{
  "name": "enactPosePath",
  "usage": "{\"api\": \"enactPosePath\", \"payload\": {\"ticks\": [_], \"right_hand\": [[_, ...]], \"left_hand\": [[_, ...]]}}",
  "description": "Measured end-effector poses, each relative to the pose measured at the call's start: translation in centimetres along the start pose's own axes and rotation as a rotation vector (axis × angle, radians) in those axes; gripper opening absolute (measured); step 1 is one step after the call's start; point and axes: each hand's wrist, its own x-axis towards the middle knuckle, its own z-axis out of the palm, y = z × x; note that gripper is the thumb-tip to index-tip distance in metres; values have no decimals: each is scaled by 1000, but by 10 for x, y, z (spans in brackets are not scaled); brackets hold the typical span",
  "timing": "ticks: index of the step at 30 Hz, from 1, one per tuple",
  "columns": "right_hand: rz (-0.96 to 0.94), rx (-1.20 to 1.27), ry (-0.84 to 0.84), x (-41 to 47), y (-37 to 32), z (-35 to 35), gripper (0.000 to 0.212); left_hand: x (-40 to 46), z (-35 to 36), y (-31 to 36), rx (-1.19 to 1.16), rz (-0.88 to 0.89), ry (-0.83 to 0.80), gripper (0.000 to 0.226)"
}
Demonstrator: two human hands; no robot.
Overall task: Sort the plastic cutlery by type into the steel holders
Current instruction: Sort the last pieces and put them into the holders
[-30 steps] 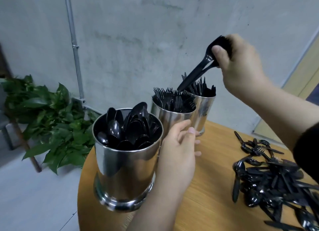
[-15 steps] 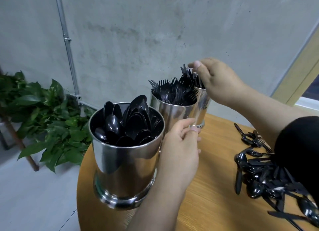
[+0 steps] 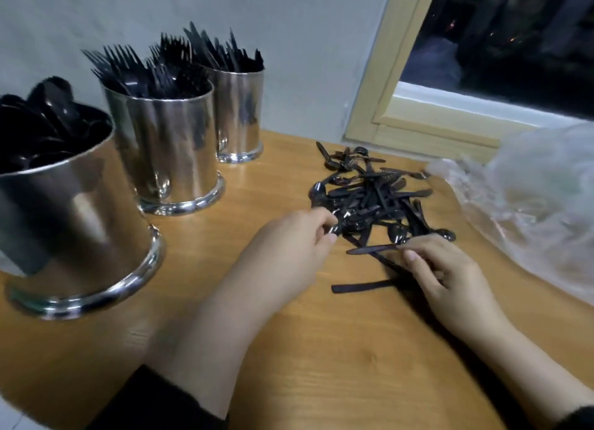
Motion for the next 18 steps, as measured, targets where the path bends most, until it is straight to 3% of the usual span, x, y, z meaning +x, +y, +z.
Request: {"api": "enactPosePath", "payload": {"ticks": [4,8,14,18], "right_hand": [[65,-43,-5,-33,19,-14,24],[169,-107,8,-38,29,-14,18],[235,-55,57,-38,31,-15,17],[233,-61,11,-39,32,-16,20]], "left_hand": [[-1,40,17,233,121,-163,39],[0,67,24,408,195,-166,36],[4,79,37,397,177,-136,18],[5,78,36,410,117,-186,21]]}}
